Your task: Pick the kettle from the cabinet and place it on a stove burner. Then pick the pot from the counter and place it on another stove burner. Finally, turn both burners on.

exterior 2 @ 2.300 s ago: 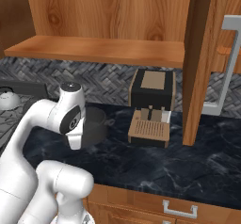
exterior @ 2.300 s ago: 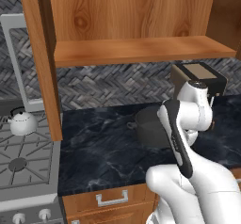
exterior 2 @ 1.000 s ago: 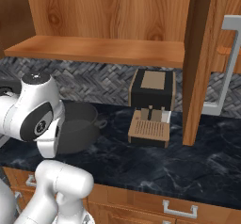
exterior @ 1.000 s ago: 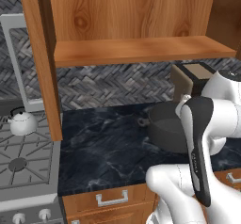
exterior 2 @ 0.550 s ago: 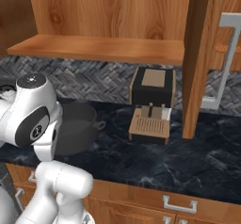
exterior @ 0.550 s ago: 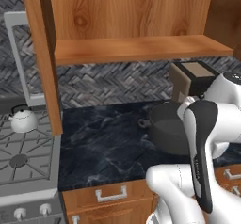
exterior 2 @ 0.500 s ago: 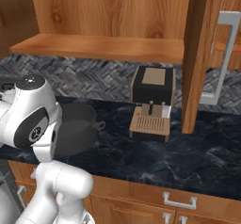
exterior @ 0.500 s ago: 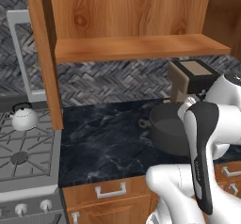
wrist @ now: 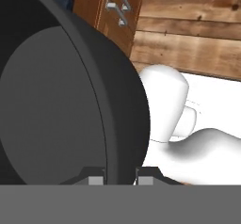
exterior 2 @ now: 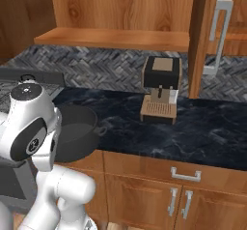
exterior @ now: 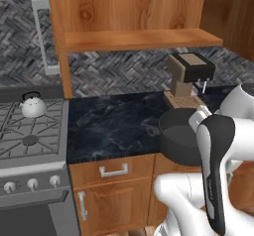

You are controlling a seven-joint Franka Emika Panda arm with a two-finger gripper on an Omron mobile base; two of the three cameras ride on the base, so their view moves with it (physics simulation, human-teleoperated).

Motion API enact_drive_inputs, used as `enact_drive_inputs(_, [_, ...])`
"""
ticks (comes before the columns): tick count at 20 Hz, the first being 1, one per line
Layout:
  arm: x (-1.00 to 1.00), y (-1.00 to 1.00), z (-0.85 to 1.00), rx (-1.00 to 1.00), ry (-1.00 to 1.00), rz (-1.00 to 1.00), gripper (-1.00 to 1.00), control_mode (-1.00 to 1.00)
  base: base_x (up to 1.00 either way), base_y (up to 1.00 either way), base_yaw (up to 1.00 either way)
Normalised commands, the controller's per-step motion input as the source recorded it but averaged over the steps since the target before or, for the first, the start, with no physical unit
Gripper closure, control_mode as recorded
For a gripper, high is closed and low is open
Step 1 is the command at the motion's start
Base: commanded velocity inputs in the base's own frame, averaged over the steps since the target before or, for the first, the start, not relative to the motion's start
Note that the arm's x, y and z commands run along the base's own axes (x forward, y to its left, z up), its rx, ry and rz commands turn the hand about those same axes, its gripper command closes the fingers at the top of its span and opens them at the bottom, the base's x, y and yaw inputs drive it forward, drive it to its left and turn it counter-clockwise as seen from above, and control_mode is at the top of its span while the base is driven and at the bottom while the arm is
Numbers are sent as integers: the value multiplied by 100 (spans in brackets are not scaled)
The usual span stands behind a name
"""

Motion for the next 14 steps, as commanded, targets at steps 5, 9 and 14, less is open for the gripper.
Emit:
enact_drive_inputs(5, [0, 0, 0, 0, 0, 0, 100, 100, -45, 59, -5])
enact_drive_inputs(9, [0, 0, 0, 0, 0, 0, 100, 100, -41, 65, -7])
enact_drive_inputs(14, [0, 0, 0, 0, 0, 0, 100, 100, -41, 66, -9])
